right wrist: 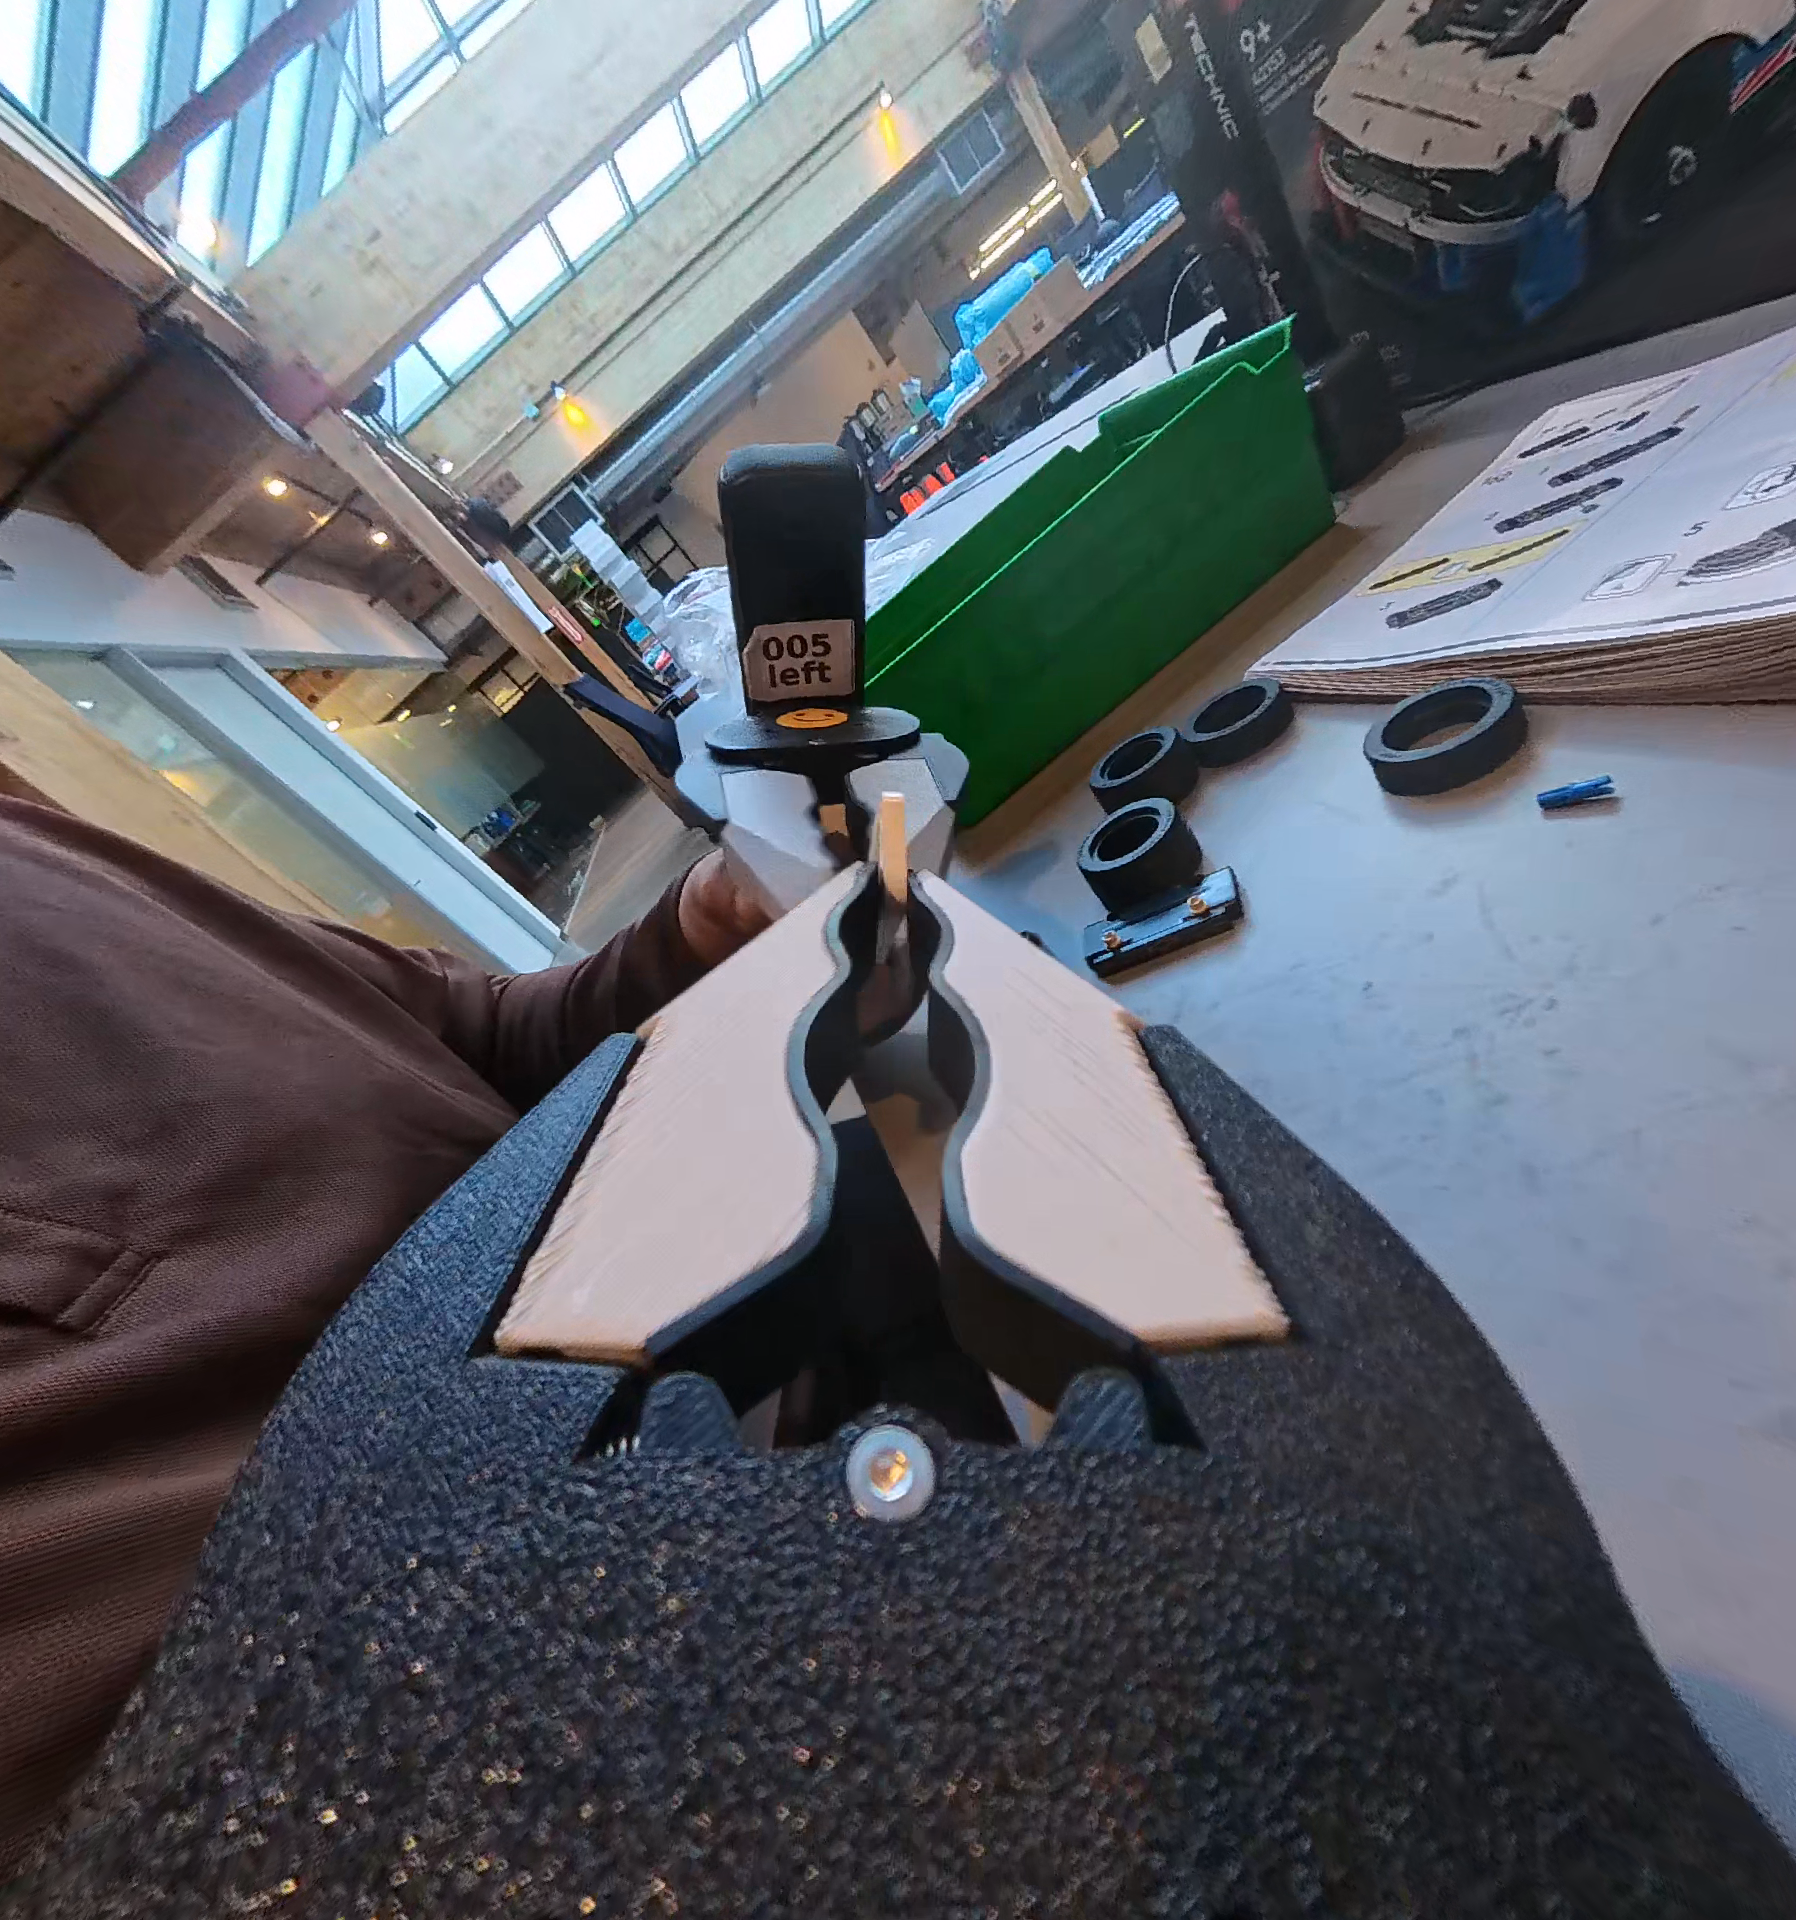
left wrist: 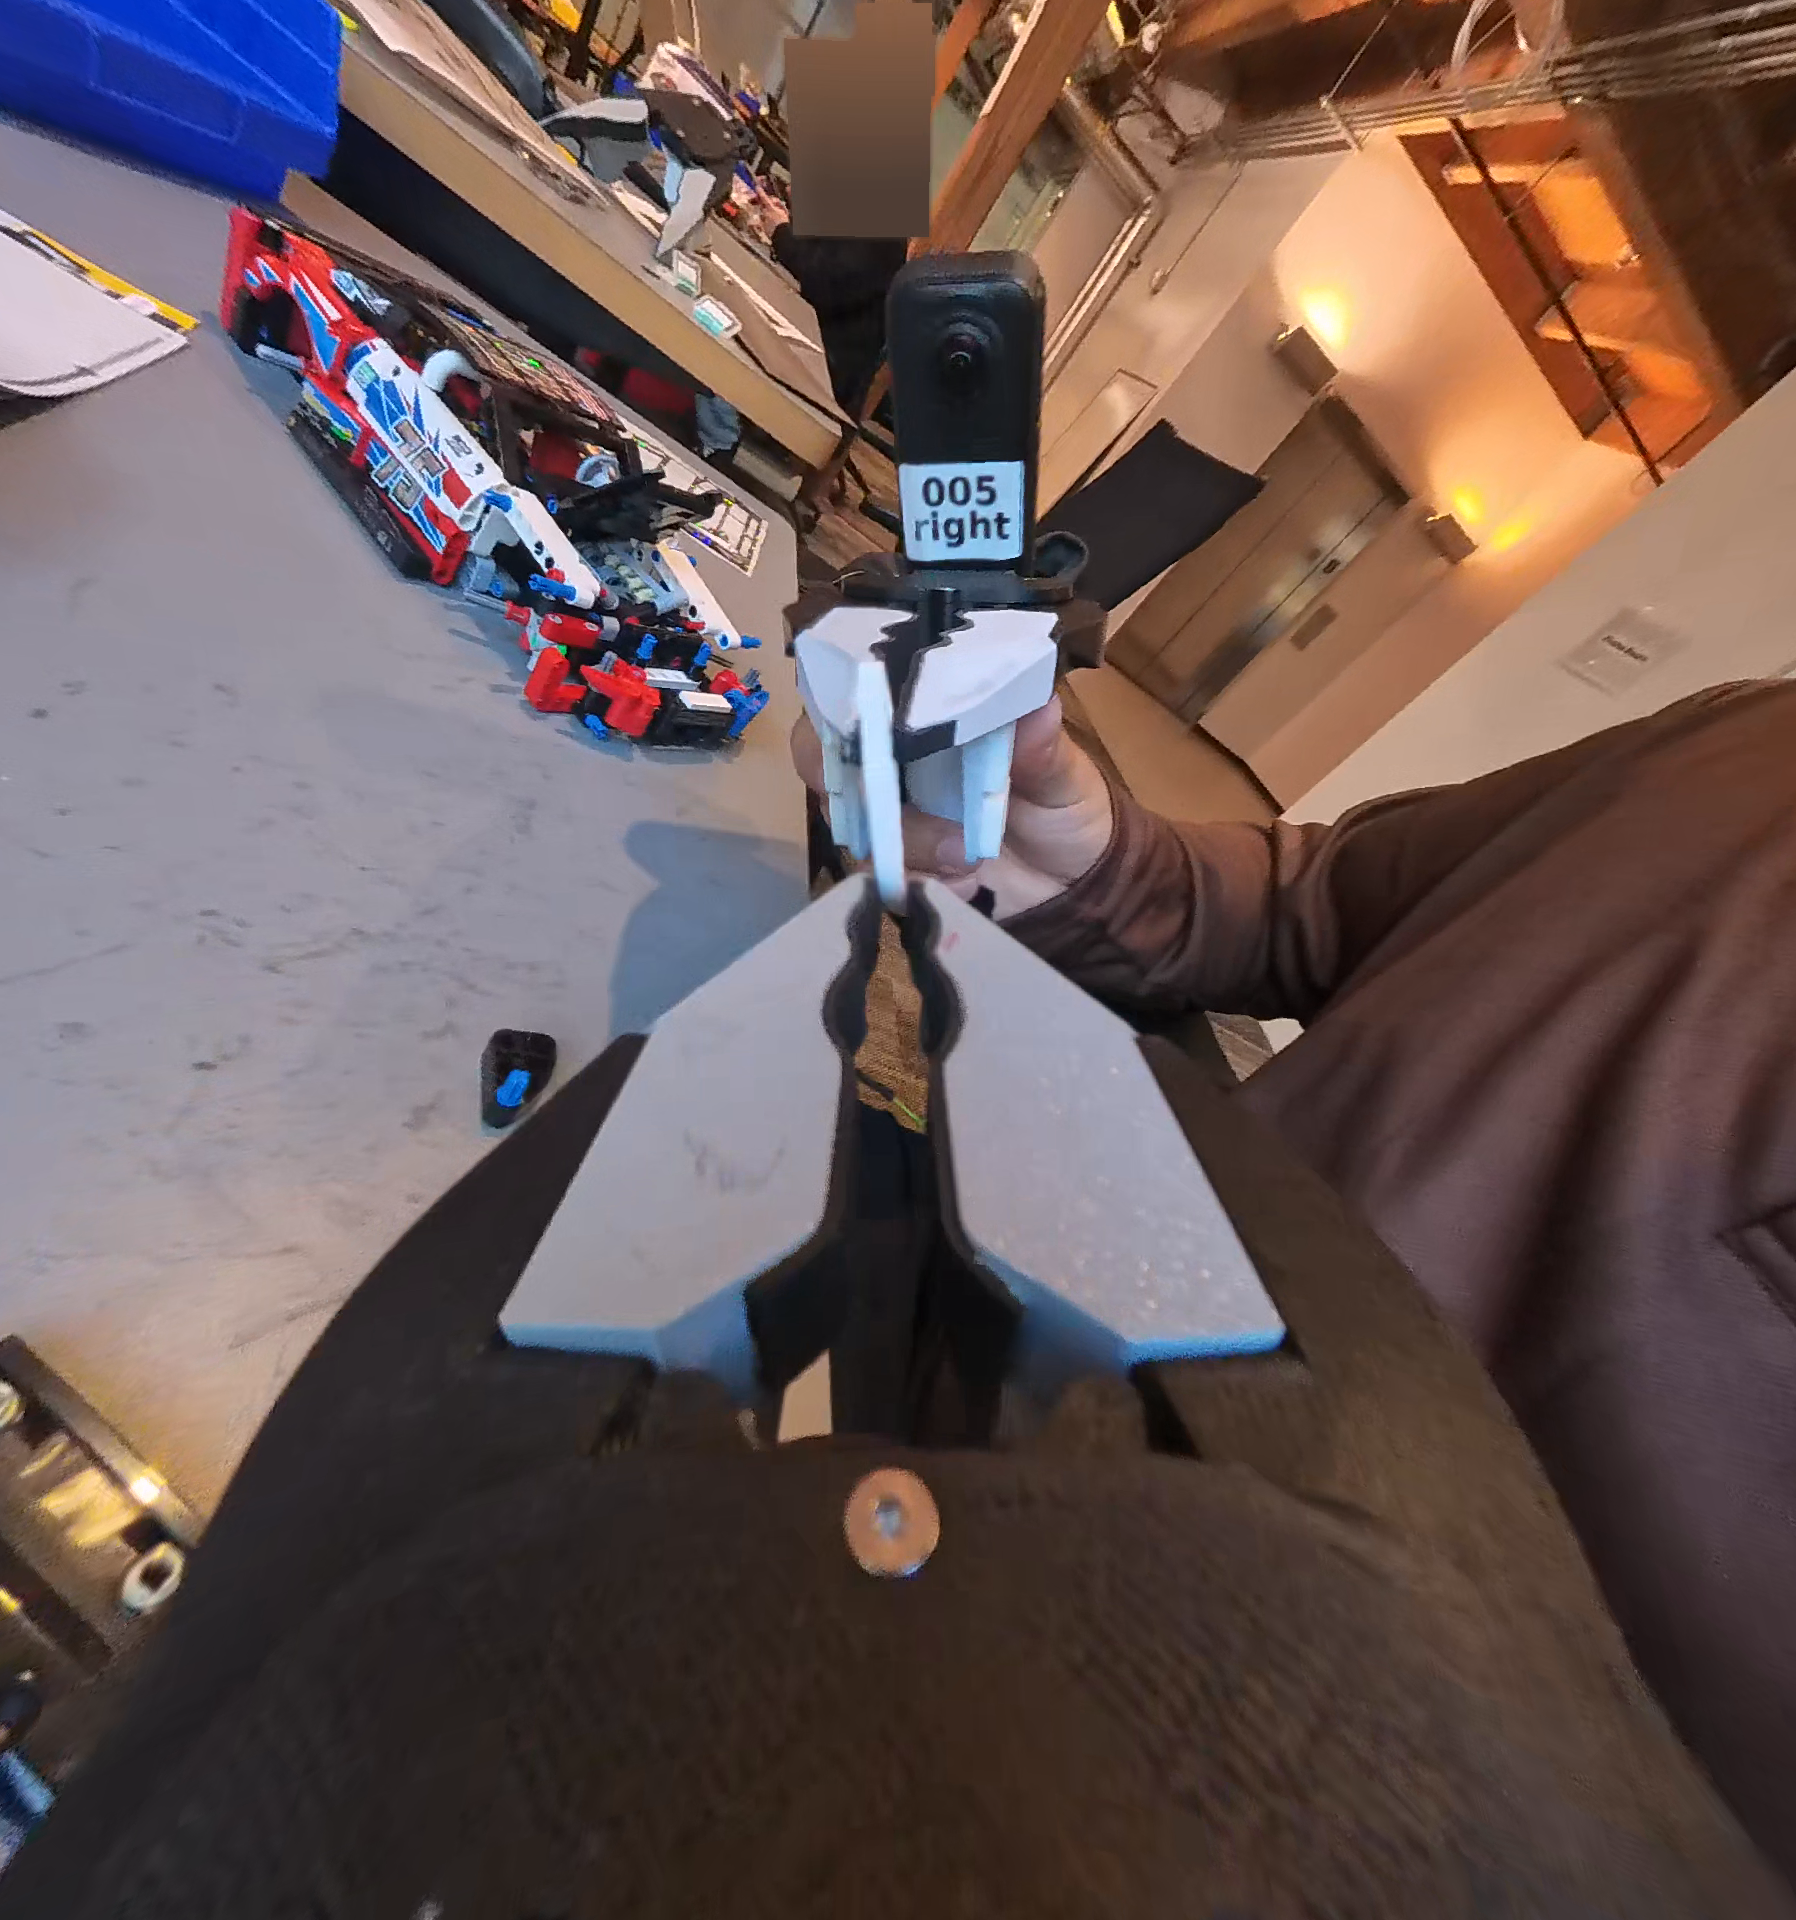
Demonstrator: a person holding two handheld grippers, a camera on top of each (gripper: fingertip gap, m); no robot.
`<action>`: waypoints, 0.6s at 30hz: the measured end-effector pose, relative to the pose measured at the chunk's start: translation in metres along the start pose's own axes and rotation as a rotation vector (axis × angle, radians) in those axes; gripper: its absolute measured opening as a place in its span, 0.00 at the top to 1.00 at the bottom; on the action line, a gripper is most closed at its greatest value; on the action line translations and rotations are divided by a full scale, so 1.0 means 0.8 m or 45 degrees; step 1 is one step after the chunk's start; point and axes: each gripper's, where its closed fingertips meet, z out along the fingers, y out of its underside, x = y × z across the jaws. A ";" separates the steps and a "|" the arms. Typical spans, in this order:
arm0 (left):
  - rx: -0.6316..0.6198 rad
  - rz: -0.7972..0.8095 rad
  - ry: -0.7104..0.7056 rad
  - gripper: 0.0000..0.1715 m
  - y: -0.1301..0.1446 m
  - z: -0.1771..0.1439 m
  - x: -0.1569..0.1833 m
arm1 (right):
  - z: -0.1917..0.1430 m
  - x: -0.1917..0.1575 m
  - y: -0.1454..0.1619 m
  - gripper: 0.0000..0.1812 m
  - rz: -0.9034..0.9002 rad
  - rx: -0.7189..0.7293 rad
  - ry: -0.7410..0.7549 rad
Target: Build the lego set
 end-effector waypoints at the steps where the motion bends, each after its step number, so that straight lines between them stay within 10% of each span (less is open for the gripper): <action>1: -0.001 0.009 -0.011 0.99 0.001 0.000 0.000 | 0.000 -0.001 0.001 0.97 0.000 -0.005 0.000; 6: -0.058 -0.106 -0.017 0.99 0.007 -0.003 -0.005 | -0.008 0.009 0.018 0.94 -0.180 -0.189 0.107; 10: -0.205 -0.293 -0.039 0.99 0.030 -0.007 -0.027 | -0.031 0.047 0.035 0.70 -0.797 -0.624 0.475; 18: -0.419 -0.410 -0.021 0.99 0.064 0.001 -0.031 | -0.002 0.039 0.079 0.81 -1.486 -0.990 0.409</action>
